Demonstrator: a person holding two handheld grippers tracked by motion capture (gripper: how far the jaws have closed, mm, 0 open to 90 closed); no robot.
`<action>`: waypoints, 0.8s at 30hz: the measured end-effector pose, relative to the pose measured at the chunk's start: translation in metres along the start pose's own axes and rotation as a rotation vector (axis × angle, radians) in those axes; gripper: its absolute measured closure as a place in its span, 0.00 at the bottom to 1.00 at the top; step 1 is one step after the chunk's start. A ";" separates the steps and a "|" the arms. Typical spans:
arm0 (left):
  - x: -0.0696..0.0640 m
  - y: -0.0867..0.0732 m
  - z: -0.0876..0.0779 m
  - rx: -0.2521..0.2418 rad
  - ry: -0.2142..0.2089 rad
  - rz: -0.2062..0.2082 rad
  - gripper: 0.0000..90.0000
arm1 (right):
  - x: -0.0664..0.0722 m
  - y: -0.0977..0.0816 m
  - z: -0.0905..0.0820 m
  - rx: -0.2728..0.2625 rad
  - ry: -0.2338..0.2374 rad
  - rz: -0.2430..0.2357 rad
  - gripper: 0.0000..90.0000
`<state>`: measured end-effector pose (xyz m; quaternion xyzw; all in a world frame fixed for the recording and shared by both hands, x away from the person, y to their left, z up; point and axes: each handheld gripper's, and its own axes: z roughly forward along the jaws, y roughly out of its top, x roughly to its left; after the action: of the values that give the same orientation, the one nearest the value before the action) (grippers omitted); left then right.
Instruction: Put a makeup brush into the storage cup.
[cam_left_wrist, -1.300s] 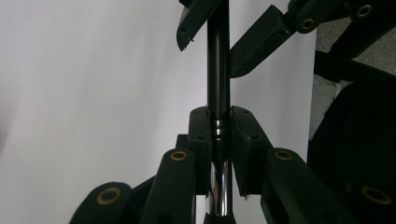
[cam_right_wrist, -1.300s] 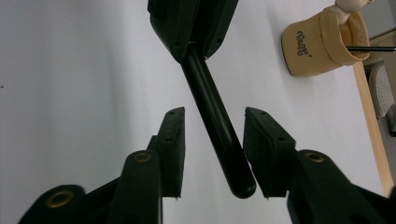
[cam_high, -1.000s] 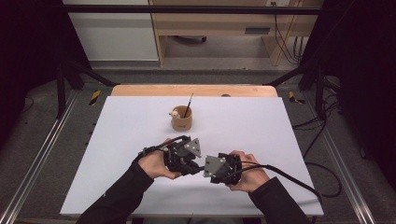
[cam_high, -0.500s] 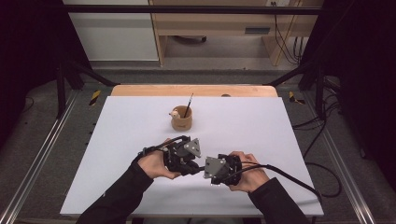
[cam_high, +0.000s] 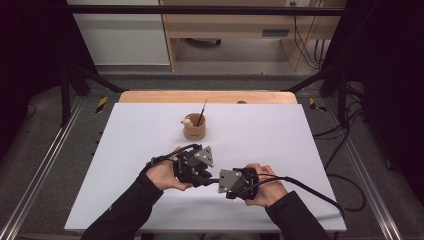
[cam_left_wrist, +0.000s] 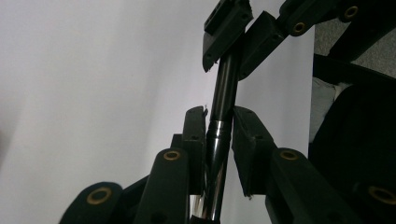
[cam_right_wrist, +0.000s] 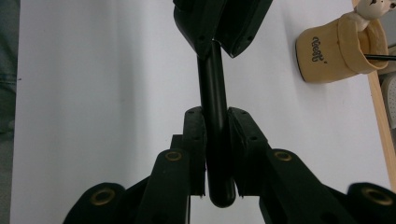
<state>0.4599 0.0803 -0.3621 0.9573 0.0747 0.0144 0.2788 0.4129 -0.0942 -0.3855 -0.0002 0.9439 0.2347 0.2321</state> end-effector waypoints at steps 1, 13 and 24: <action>0.000 0.000 -0.001 -0.001 0.001 0.000 0.83 | 0.000 0.000 0.000 -0.002 0.001 0.000 0.88; 0.007 -0.007 -0.015 -0.078 0.102 -0.023 0.59 | -0.005 -0.003 0.003 0.010 0.001 0.046 0.88; 0.016 -0.032 -0.037 -0.185 0.191 -0.114 0.33 | -0.013 -0.009 0.001 0.025 -0.020 0.113 0.88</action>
<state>0.4686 0.1291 -0.3477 0.9159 0.1537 0.0965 0.3580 0.4262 -0.1033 -0.3852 0.0584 0.9429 0.2355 0.2280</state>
